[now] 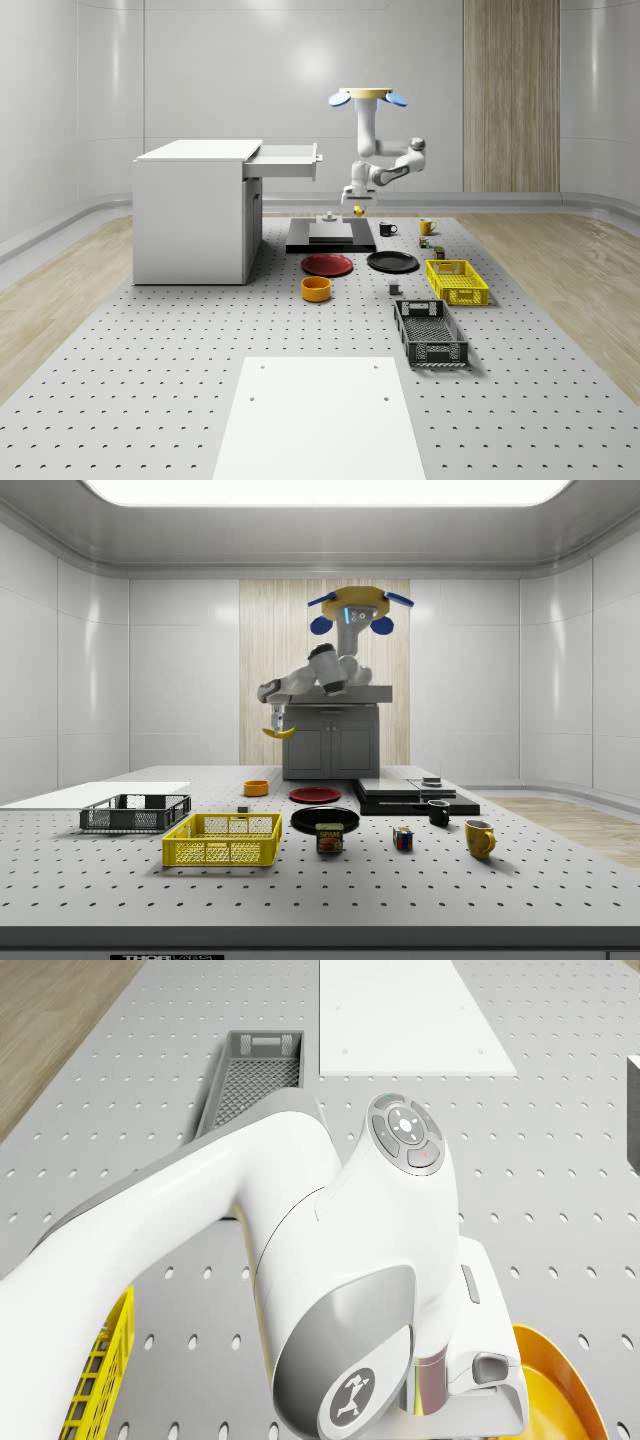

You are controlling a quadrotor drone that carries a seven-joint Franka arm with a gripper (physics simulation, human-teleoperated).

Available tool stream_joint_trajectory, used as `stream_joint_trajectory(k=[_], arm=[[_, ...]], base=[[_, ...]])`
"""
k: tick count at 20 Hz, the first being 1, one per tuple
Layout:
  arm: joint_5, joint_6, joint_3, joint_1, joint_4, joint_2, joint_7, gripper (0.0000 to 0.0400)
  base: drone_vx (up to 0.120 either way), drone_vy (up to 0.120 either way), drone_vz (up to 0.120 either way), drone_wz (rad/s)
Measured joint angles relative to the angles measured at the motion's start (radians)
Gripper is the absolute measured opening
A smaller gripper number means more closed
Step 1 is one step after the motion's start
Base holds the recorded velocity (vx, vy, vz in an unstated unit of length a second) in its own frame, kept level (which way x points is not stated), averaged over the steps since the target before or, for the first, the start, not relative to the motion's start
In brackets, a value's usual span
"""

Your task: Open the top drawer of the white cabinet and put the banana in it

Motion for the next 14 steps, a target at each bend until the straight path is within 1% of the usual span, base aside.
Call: stream_joint_trajectory(k=[6,8,12,14], arm=[[-0.001,0.003,0.000,0.001,0.000,-0.003,-0.001,0.0190],[-0.002,0.004,0.000,0.001,0.000,-0.004,-0.001,0.0190],[-0.003,0.005,0.001,0.002,0.000,-0.006,-0.001,0.0190],[-0.003,0.006,0.001,0.002,0.000,-0.006,-0.001,0.0190]], base=[[-0.120,0.000,0.120,0.000],[-0.120,-0.100,0.120,0.000],[-0.120,-0.010,0.120,0.000],[-0.120,-0.100,0.120,0.000]])
